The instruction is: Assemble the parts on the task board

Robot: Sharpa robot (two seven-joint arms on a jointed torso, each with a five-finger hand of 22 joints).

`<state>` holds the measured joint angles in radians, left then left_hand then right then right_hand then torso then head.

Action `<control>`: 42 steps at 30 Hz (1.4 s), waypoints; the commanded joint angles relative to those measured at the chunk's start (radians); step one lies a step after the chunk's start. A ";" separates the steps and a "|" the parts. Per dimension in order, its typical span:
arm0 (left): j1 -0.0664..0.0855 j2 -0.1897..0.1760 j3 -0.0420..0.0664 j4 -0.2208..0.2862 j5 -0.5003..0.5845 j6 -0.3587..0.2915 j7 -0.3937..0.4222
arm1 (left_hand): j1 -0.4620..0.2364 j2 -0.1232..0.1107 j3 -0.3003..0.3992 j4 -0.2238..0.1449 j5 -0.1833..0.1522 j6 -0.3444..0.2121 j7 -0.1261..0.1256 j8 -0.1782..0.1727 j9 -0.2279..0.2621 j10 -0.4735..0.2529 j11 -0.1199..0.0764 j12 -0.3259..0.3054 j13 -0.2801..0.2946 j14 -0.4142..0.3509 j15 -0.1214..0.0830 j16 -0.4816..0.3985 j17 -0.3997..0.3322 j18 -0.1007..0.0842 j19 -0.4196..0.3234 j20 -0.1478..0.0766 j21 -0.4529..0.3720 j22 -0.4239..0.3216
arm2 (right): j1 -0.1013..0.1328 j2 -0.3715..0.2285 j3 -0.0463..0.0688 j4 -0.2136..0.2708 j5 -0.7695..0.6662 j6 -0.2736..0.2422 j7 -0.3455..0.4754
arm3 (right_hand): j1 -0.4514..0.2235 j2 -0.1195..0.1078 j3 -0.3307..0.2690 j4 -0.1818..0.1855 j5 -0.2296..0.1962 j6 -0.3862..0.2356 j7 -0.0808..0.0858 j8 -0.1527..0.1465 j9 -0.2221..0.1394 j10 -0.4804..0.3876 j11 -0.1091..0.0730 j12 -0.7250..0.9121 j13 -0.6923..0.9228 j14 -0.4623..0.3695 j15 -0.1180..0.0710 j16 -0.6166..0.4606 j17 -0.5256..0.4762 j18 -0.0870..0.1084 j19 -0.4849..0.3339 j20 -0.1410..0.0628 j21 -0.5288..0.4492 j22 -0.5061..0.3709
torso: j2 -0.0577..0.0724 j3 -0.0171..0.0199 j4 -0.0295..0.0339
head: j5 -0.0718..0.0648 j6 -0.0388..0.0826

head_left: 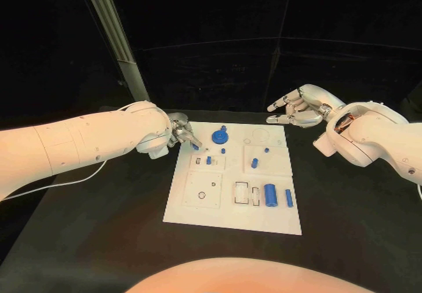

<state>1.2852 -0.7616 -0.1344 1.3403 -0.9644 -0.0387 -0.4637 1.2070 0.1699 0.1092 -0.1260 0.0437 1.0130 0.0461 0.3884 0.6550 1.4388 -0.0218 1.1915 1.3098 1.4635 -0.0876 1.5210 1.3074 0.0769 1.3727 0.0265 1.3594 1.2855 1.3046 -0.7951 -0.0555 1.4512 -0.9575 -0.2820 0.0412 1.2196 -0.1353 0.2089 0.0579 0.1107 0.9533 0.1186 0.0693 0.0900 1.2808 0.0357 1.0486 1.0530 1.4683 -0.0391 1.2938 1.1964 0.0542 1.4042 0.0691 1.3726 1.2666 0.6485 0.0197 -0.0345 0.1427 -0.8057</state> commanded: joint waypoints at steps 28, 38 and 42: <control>-0.022 -0.042 -0.026 0.106 -0.113 -0.024 -0.036 | -0.005 0.002 0.165 -0.164 0.007 0.007 -0.007 0.012 0.077 0.013 -0.009 -0.003 0.053 0.092 -0.003 0.008 0.199 -0.003 0.005 -0.002 0.008 0.002 | 0.001 0.001 0.000 -0.002 0.008 0.019 -0.003 | -0.013 0.001 -0.001 0.006 0.001 0.002 0.001 -0.004 0.002 -0.001 0.000 0.003 0.000 0.018 -0.001 -0.003 0.003 0.016 -0.001 0.002 -0.006 0.001 | 0.001 0.0003 -0.0006 | 0.001 -0.006; -0.023 -0.040 -0.027 0.109 -0.113 -0.002 -0.042 | -0.006 0.001 0.167 -0.164 0.006 0.008 -0.007 0.013 0.078 0.013 -0.009 -0.005 0.052 0.092 -0.004 0.008 0.200 -0.003 0.004 -0.002 0.007 0.001 | 0.001 0.002 0.000 -0.003 0.008 0.020 -0.003 | -0.013 0.001 -0.001 0.006 0.001 0.002 0.001 -0.004 0.002 -0.001 0.000 0.003 0.000 0.018 -0.001 -0.003 0.003 0.016 -0.001 0.002 -0.006 0.001 | 0.002 0.0008 -0.0012 | 0.003 -0.008; -0.025 -0.038 -0.027 0.110 -0.113 -0.006 -0.041 | -0.006 0.001 0.167 -0.164 0.006 0.008 -0.007 0.013 0.078 0.013 -0.009 -0.005 0.052 0.092 -0.004 0.007 0.199 -0.002 0.004 -0.002 0.007 0.001 | 0.001 0.003 0.000 -0.003 0.008 0.020 -0.003 | -0.014 0.002 0.000 0.007 0.001 0.003 0.001 -0.004 0.002 0.000 0.000 0.005 0.001 0.018 -0.001 -0.003 0.003 0.015 0.000 0.002 -0.006 0.002 | 0.002 0.0008 -0.0014 | 0.002 -0.008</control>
<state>1.2620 -0.8009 -0.1612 1.4479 -1.0695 -0.0590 -0.4980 1.1987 0.1615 0.1288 -0.1456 0.0450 1.0130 0.0462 0.3957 0.6558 1.4403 -0.0233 1.1885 1.3102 1.4618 -0.0858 1.5247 1.3074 0.0769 1.3727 0.0264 1.3641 1.2878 1.3042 -0.7930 -0.0557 1.4471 -0.9540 -0.2677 0.0353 1.2156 -0.1312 0.2090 0.0579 0.1107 0.9533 0.1185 0.0693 0.0905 1.2808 0.0357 1.0486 1.0528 1.4683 -0.0391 1.2938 1.1981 0.0541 1.4042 0.0691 1.3726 1.2674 0.6500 0.0203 -0.0355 0.1452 -0.8133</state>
